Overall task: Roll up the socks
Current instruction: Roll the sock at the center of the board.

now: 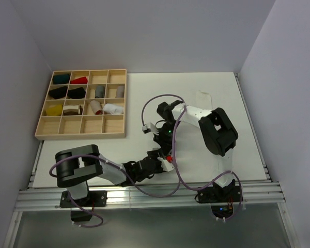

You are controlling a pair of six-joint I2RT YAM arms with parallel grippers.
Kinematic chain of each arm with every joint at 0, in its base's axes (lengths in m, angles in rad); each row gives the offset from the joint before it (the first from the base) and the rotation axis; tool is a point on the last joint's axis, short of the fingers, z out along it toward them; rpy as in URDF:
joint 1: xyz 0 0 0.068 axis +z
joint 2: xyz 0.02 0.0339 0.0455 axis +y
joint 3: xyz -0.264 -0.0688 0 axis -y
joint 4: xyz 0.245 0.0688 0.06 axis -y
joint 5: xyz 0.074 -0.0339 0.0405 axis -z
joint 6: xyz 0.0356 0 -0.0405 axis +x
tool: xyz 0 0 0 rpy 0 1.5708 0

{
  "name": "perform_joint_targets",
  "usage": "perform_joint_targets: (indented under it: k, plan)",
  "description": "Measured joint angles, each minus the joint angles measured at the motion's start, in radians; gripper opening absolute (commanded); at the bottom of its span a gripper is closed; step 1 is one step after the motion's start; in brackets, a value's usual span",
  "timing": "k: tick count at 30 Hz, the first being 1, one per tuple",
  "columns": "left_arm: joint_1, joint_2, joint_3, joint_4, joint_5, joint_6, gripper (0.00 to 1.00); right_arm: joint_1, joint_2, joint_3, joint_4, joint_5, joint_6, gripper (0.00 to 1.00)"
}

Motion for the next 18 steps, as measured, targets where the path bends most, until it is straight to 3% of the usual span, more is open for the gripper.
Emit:
perform_joint_targets:
  k: [11, 18]
  plan:
    - [0.043, 0.004, 0.047, -0.075, 0.046, -0.02, 0.58, -0.003, 0.008, 0.008, -0.019, 0.0, -0.011, 0.16]
    - [0.062, 0.004, 0.087, -0.151, 0.088, -0.064, 0.45, -0.008, 0.013, 0.008, -0.047, 0.006, -0.026, 0.16]
